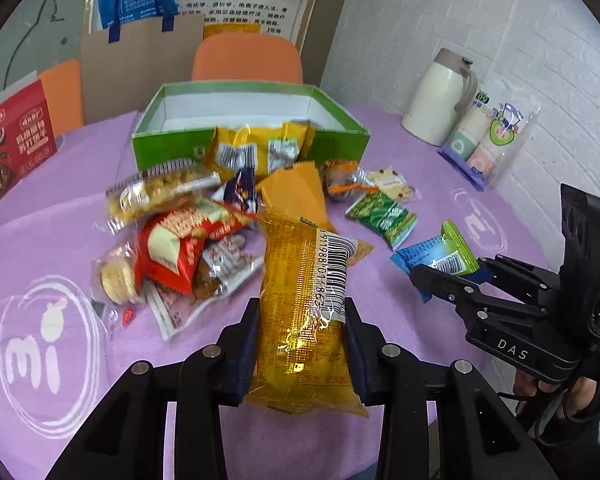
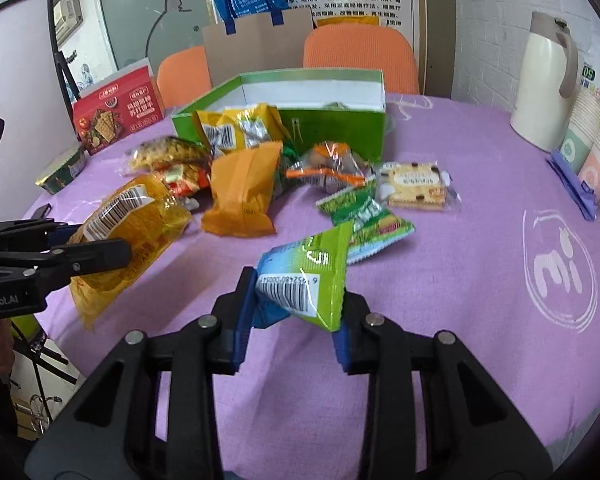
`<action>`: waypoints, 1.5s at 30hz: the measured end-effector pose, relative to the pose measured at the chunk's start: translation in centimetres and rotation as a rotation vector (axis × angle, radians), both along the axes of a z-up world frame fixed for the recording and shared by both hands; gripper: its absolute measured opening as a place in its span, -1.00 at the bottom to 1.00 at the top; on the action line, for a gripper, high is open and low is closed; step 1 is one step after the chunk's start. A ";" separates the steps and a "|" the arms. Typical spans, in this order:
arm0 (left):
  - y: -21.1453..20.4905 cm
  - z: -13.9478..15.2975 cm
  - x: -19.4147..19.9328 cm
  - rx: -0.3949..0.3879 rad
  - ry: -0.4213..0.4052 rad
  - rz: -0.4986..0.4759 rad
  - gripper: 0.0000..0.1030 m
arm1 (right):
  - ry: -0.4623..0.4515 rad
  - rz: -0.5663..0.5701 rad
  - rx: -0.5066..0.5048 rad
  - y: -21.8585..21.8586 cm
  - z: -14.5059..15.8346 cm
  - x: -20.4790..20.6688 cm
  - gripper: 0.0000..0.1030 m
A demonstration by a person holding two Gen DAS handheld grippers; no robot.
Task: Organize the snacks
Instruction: 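Carry both packets into the green box and open both grippers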
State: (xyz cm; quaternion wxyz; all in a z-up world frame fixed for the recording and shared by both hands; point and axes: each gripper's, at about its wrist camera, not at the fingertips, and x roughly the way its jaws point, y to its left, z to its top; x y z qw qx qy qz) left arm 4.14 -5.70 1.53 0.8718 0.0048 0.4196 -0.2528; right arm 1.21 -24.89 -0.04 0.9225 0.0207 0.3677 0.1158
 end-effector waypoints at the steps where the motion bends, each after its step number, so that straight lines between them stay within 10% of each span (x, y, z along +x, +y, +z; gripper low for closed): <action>1: 0.2 1.0 0.3 -0.004 -0.023 0.000 -0.26 | -0.018 0.004 0.010 0.0 0.8 0.3 -0.30; 14: 1.8 8.3 10.2 -0.011 -0.151 0.149 -0.26 | -0.118 0.010 0.065 1.2 7.3 10.0 -0.29; 34: 0.3 2.5 23.7 0.044 -0.007 0.222 -0.24 | 0.047 0.030 0.041 2.9 1.2 23.0 -0.27; 36: 0.2 2.5 23.5 0.058 -0.030 0.231 0.29 | 0.043 0.052 0.013 3.3 0.9 23.0 -0.07; 38: 0.5 2.9 23.0 0.071 -0.073 0.282 0.86 | 0.011 0.052 -0.022 3.4 0.9 22.8 0.60; 39: 0.7 3.3 22.4 0.064 -0.113 0.307 0.96 | -0.017 0.043 -0.039 3.4 1.1 22.3 0.89; 45: 1.0 5.1 20.2 0.095 -0.196 0.333 0.99 | -0.075 0.027 -0.109 3.8 2.2 20.9 0.95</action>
